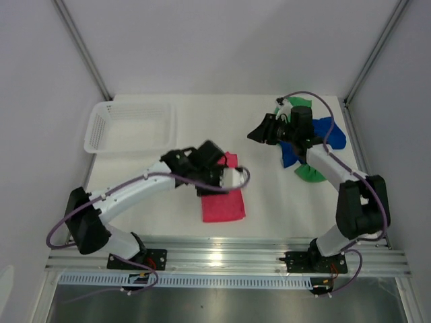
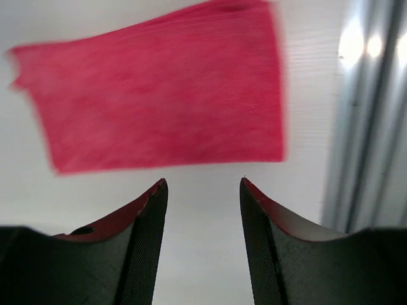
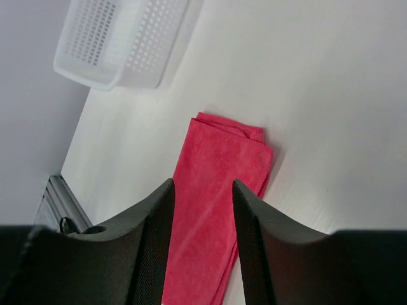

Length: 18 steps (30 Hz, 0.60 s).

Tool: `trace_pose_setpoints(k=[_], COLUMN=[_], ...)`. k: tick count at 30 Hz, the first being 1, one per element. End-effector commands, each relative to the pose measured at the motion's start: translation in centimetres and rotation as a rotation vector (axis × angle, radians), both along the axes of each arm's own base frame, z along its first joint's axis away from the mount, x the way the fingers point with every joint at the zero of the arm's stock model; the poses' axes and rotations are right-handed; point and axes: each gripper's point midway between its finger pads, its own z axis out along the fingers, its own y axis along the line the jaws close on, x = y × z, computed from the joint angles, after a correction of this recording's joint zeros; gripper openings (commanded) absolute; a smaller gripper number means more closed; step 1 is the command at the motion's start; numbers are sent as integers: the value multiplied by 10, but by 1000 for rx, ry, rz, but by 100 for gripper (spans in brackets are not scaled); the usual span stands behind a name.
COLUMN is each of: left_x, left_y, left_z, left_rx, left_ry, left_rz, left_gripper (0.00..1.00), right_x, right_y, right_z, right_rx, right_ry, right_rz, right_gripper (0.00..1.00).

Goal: Roll the towels
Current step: Roll the towel

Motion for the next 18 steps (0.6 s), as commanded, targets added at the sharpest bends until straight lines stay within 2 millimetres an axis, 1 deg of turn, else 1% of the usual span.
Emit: trace_pose_setpoints(k=[1, 2, 3, 4, 5, 6, 7, 8, 9, 10, 11, 12, 14, 15, 17, 18], left_x=[-47, -63, -68, -69, -74, -77, -78, -83, -89, -91, -90, -93, -96, -101, -100, -103], left_y=[-26, -23, -28, -38, -34, -30, -32, -28, -25, -25, -27, -25, -24, -19, -14, -5], left_z=[-36, -56, -60, -60, -74, -84, -87, -95, -101, -107, -108, -113, -124, -132, -143, -152], left_rx=[-4, 4, -17, -57, -47, -36, -41, -32, -26, -33, -40, -36, -17, 1, 37, 61], left_ry=[-70, -30, -27, -38, -26, -18, -23, -4, 16, 17, 6, 17, 53, 73, 71, 82], left_rz=[-283, -309, -321, -328, -328, -331, -331, -330, -329, -330, -327, -312, -297, -290, -273, -267], left_gripper=[53, 55, 56, 57, 58, 58, 58, 59, 59, 61, 61, 61, 62, 62, 61, 60], right_x=[-21, -36, -43, -48, -61, -68, -73, -82, -88, -92, -97, -101, -107, -112, -115, -117], right_y=[-12, -13, -14, -15, -18, -16, -17, -18, -16, -17, -18, -17, -19, -23, -26, -27], right_z=[2, 2, 1, -3, -11, -15, -20, -26, -29, -32, -38, -35, -41, -41, -42, -38], right_rx=[-48, -45, -51, -65, -82, -92, -98, -102, -105, -116, -124, -128, -141, -152, -162, -165], right_ry=[-60, -69, -73, -76, -68, -60, -47, -21, -14, -7, 1, -16, -12, -6, -8, -26], right_rz=[-51, -53, -57, -68, -69, -67, -71, -68, -59, -63, -62, -58, -63, -65, -70, -64], right_gripper=[45, 45, 46, 46, 46, 45, 46, 46, 46, 46, 46, 45, 46, 46, 46, 46])
